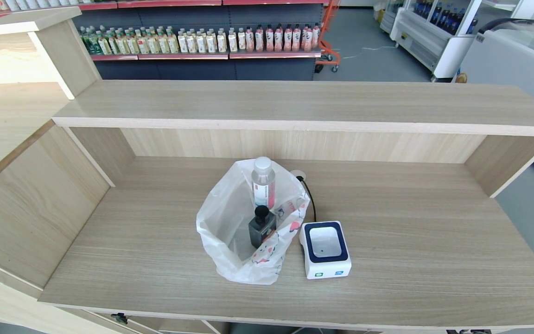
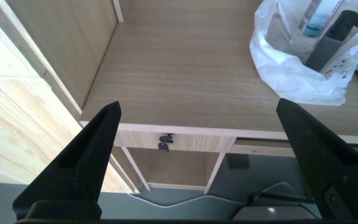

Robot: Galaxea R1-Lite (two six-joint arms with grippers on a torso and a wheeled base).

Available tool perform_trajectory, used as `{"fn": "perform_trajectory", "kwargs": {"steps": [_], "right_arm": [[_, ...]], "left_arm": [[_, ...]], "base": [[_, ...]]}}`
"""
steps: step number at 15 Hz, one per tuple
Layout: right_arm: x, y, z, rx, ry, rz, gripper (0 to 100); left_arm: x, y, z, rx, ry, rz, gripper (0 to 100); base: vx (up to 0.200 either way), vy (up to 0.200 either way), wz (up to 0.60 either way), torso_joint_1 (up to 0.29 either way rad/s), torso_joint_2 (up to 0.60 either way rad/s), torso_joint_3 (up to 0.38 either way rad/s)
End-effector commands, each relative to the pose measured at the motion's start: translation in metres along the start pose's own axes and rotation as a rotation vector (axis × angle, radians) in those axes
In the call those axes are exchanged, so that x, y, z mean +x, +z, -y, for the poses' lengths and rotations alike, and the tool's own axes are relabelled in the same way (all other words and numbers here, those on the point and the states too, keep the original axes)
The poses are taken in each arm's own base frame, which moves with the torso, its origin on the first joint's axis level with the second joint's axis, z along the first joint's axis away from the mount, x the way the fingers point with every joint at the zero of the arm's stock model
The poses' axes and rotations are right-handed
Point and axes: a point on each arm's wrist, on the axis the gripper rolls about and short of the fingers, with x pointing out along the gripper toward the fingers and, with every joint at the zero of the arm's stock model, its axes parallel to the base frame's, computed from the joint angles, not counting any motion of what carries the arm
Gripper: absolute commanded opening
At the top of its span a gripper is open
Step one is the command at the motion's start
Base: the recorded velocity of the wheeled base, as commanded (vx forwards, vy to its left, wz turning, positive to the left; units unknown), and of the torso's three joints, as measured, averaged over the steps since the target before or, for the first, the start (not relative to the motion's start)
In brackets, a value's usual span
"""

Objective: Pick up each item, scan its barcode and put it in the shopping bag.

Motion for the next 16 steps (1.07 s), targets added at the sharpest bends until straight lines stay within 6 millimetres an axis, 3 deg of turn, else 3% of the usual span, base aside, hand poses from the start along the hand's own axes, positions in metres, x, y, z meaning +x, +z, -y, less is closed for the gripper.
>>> {"fn": "perform_trajectory", "kwargs": {"steps": [1, 3, 6, 16], "right_arm": [[0.0, 0.0, 0.0, 0.019, 0.0, -0.003, 100], [0.0, 0.0, 0.0, 0.025, -0.007, 0.001, 100], [0.0, -0.006, 0.003, -0.16, -0.1, -0.062, 100], [0.0, -0.009, 0.003, -0.159, -0.096, -0.089, 100]], "left_arm": [[0.0, 0.0, 0.0, 0.0, 0.0, -0.002, 100], [0.0, 0.0, 0.0, 0.0, 0.0, -0.001, 100], [0.0, 0.0, 0.0, 0.0, 0.0, -0.002, 100], [0.0, 0.0, 0.0, 0.0, 0.0, -0.001, 100]], "base": [[0.0, 0.0, 0.0, 0.0, 0.0, 0.0], [0.0, 0.0, 0.0, 0.0, 0.0, 0.0], [0.0, 0.0, 0.0, 0.0, 0.0, 0.0], [0.0, 0.0, 0.0, 0.0, 0.0, 0.0]]}}
